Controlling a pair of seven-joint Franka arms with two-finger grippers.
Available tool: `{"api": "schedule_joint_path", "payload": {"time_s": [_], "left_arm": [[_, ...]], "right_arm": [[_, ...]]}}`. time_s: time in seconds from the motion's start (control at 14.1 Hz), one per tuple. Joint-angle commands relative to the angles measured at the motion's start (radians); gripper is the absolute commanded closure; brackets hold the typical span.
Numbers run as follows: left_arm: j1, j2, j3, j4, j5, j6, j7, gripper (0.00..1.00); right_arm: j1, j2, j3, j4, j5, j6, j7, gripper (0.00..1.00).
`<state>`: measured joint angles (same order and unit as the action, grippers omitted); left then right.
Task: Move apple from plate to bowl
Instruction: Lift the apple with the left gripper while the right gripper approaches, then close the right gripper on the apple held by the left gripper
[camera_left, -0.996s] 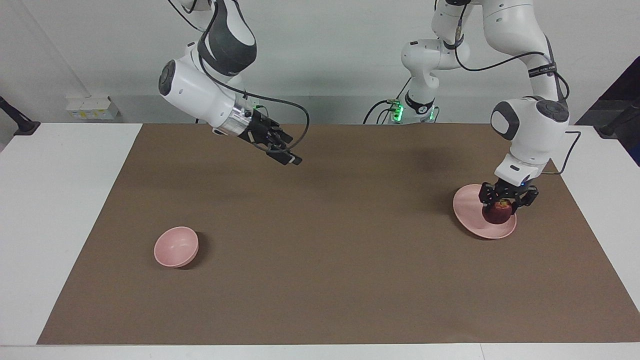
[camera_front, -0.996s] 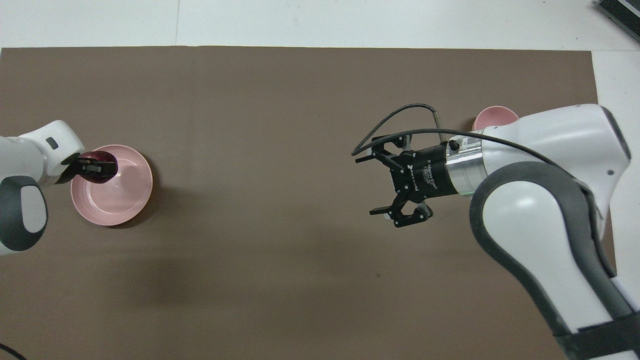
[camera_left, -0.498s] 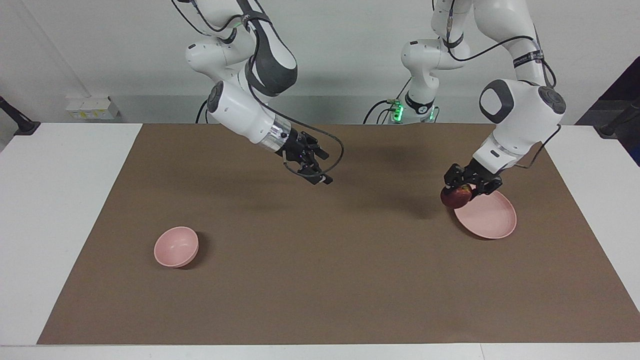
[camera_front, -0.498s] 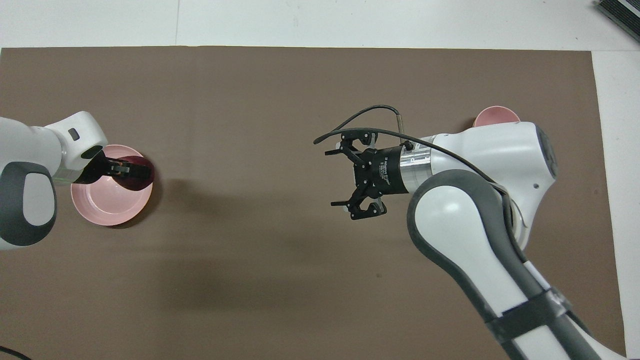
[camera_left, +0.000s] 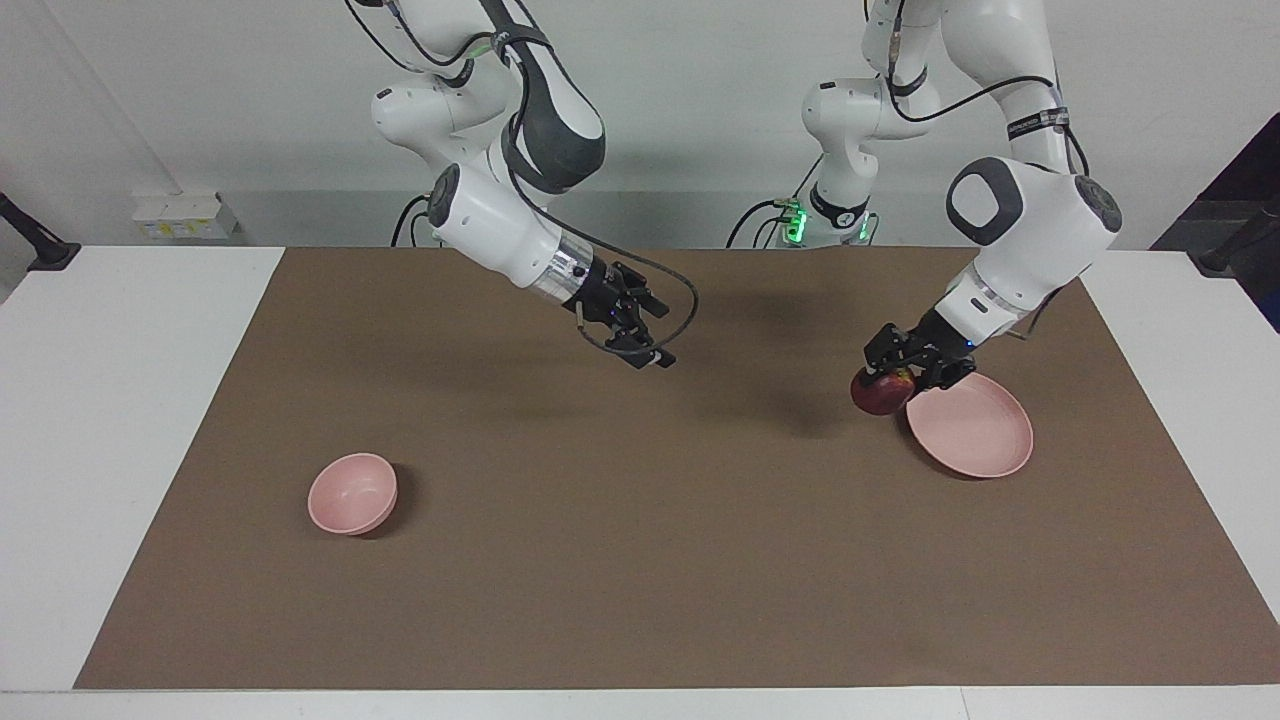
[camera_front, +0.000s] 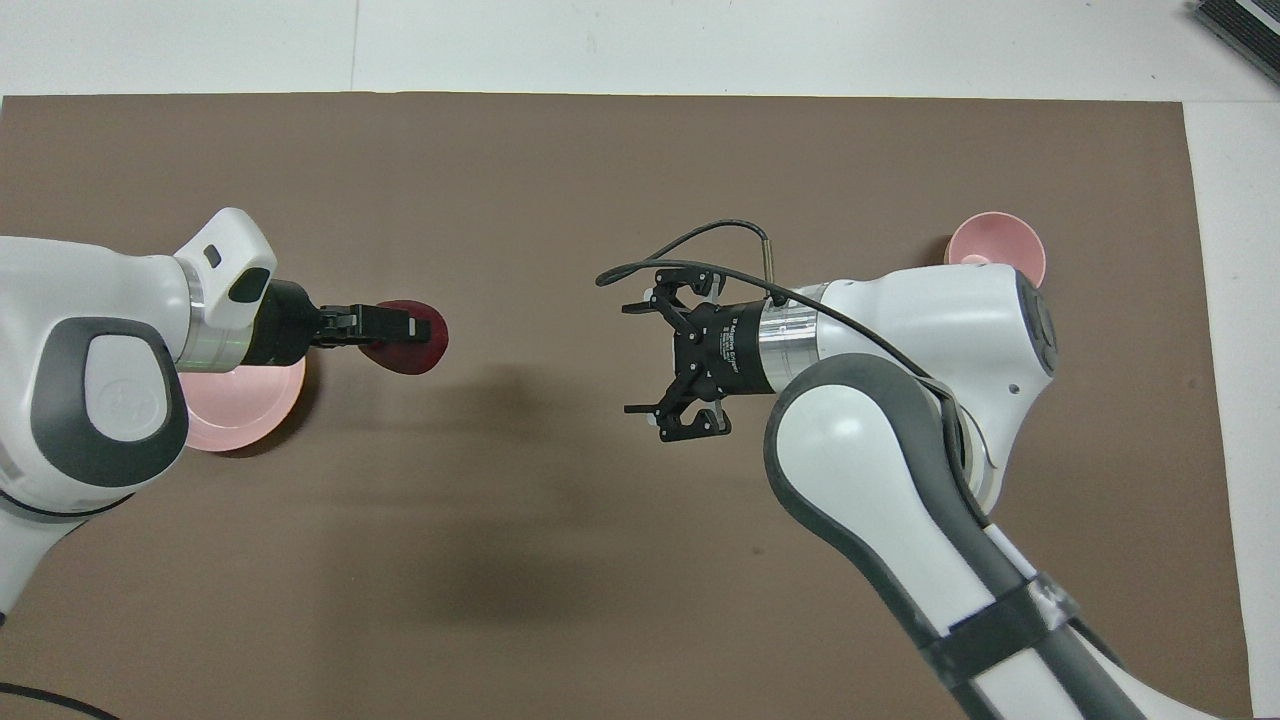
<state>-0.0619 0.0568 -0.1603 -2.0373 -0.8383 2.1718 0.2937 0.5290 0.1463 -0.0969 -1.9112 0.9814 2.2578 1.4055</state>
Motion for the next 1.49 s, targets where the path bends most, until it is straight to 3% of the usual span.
{"api": "schedule_joint_path", "payload": {"time_s": [0.0, 0.14, 0.28, 0.78, 1.42], "left_arm": [[-0.006, -0.041, -0.063, -0.053, -0.128, 0.119, -0.001, 1.0], [-0.015, -0.041, -0.146, -0.067, -0.223, 0.263, -0.001, 1.0], [-0.016, -0.041, -0.188, -0.07, -0.272, 0.318, -0.001, 1.0], [-0.03, -0.072, -0.211, -0.095, -0.28, 0.203, -0.002, 1.0], [-0.072, -0.074, -0.214, -0.106, -0.28, 0.197, -0.004, 1.0]], "right_arm": [[0.005, 0.01, 0.002, -0.003, 0.025, 0.02, 0.032, 0.0], [0.029, 0.022, 0.002, -0.005, 0.026, 0.054, 0.05, 0.0], [0.037, 0.038, 0.003, -0.003, 0.026, 0.098, 0.119, 0.0], [0.071, 0.075, 0.003, 0.009, 0.025, 0.143, 0.086, 0.0], [0.069, 0.076, 0.003, 0.02, 0.088, 0.121, -0.056, 0.0]]}}
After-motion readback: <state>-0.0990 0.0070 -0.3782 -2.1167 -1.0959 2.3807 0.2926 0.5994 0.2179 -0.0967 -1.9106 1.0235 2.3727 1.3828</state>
